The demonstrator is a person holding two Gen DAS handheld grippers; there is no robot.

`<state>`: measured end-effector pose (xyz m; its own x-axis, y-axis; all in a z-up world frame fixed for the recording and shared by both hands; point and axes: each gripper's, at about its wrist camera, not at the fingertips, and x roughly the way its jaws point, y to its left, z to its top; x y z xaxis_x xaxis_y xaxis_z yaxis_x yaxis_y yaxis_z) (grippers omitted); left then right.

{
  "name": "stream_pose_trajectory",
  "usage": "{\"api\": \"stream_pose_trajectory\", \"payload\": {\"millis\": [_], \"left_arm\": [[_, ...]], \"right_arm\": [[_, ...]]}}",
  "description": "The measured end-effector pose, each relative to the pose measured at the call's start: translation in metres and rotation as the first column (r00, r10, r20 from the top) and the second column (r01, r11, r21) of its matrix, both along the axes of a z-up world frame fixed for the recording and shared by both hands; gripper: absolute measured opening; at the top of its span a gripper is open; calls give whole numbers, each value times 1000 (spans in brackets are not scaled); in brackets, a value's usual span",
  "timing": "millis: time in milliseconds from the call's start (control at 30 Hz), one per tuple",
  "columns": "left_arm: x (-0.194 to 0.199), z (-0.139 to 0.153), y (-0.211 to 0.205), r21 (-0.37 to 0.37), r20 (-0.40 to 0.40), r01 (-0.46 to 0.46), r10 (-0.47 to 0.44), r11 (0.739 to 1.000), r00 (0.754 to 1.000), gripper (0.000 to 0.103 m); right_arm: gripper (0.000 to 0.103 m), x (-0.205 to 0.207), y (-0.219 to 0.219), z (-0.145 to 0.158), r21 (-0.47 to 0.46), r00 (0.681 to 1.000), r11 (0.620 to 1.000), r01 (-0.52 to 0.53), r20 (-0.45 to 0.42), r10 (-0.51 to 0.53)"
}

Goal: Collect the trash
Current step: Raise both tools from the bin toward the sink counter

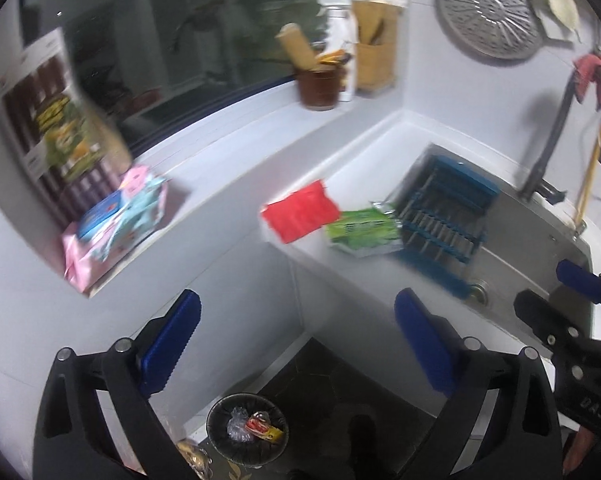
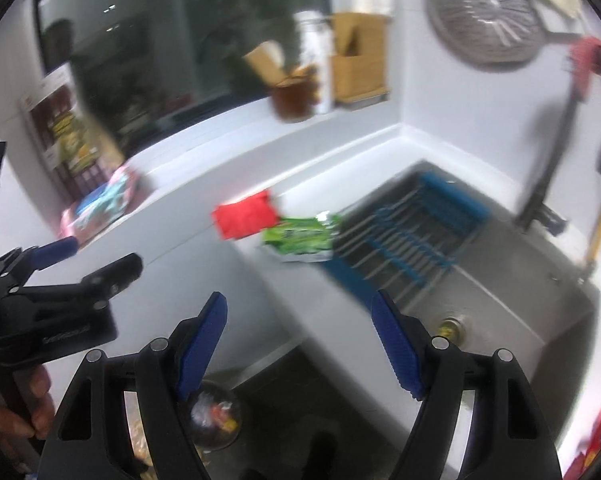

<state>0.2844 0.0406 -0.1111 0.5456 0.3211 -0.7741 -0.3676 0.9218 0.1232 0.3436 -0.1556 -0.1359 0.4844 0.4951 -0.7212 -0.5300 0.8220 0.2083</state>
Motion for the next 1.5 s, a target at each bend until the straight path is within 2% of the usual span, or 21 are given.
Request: {"api": "stream_pose_trajectory", "payload": {"millis": [133,333,567,967,1500], "left_arm": [[11,3,-14,19,-12,30,-30,999,999,95],[23,6,-13,20,-18,7,-7,1000,1000,95],[36,20,-15,23,20,-2,2,1000,1000,95],[62,17,-16,26,3,-4,4,1000,1000,95],[109,26,-24,51,30,19,-21,999,999,96]], "right_arm": [[72,11,-13,-5,9,1000,1000,28,-10,-28],[72,20,-25,-3,-9,999,999,43,18,-43],[72,39,-44,10,-12,995,996,87,58,-86],[73,66,-47,5,-30,994,994,104,50,-102],[73,119,-67,12,-43,984,985,165,82,-161]]}}
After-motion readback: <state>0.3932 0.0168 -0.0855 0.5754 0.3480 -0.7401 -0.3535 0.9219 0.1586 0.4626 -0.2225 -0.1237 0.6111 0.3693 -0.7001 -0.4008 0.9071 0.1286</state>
